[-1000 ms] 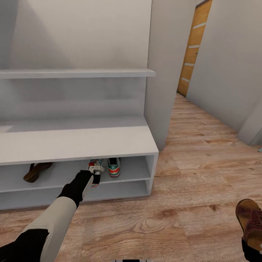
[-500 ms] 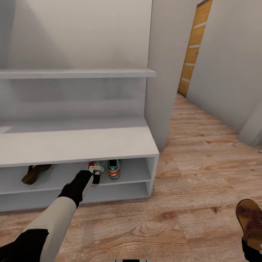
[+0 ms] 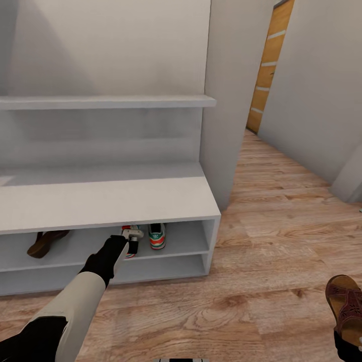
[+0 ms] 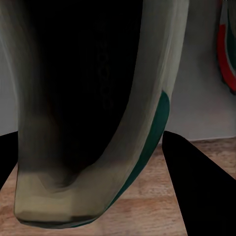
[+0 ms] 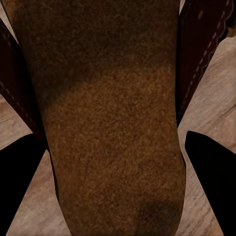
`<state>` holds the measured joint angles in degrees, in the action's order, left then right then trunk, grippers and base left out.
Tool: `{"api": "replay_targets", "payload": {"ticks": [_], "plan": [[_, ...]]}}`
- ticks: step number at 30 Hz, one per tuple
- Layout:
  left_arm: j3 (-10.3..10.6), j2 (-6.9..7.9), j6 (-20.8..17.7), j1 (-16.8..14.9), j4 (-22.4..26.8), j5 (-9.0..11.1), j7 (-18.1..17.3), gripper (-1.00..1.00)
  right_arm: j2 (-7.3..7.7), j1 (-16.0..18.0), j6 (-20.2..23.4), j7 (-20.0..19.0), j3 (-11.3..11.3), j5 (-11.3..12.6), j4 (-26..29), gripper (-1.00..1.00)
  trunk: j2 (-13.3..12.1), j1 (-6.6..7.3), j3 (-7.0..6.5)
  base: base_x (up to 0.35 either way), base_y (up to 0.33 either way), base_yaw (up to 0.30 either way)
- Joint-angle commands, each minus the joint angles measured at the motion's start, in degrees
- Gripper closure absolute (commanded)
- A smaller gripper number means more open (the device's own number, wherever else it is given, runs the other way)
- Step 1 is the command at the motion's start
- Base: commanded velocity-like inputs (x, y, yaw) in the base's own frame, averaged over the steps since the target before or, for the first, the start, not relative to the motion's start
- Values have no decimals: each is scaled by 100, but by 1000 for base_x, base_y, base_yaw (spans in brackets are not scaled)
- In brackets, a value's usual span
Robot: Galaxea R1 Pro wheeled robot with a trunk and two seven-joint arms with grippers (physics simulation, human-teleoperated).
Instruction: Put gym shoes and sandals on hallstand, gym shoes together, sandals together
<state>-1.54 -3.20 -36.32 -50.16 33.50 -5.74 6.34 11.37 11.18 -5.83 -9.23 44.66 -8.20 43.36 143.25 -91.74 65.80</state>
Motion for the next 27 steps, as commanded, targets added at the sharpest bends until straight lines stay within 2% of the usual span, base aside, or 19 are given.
{"api": "replay_targets", "payload": {"ticks": [1,4,11,23,27], "plan": [[-8,-5,-27,-2,8,-59,-22,100,-3,7,-24,-44,34,-59,-3,100,2,1,5,0,0,0],[8,-5,-28,-3,8,-59,-26,100,-3,7,-24,-44,36,-59,-3,100,2,1,5,0,0,0],[19,-5,-33,-3,8,-51,-27,100,-3,7,-24,-44,34,-59,-3,100,10,-14,170,0,0,0],[13,-5,-25,-2,8,-60,-12,100,-3,7,-24,-44,34,-59,-3,100,10,-14,190,1,0,0],[13,-5,-25,-1,8,-59,-10,100,-3,7,-24,-44,34,-59,-3,100,10,-14,190,135,0,0]]}}
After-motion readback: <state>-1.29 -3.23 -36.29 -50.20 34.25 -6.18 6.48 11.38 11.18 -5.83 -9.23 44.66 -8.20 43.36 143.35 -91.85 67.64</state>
